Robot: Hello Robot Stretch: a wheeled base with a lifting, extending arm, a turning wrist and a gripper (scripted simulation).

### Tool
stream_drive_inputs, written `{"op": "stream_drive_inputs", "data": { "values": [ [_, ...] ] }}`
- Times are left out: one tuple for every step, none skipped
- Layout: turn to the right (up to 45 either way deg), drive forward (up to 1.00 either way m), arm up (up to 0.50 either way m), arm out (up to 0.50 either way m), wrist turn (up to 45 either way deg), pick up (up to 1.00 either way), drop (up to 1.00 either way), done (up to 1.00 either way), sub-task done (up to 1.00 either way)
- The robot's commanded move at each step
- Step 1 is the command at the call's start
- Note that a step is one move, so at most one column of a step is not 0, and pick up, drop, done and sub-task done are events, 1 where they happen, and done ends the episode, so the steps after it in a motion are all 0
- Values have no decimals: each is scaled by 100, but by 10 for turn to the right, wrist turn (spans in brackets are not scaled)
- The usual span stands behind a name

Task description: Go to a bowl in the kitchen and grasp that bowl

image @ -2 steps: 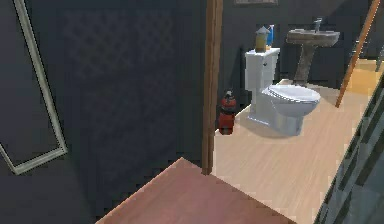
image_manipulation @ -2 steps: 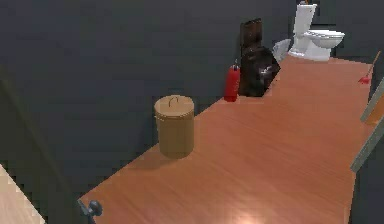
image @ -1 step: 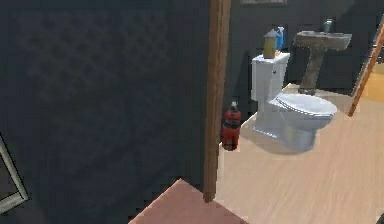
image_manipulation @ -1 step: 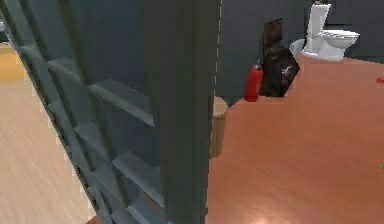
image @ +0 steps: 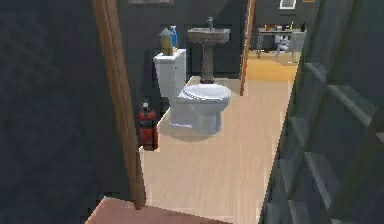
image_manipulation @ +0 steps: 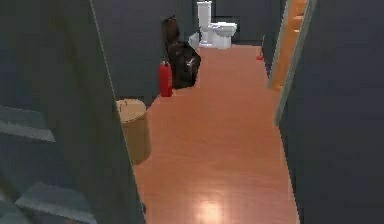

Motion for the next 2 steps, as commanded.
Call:
{"op": "stream_drive_inputs", "data": {
  "values": [
    [0,100,0,0,0,0,0,0,0],
    [30,0,0,0,0,0,0,0,0]
  ]
}}
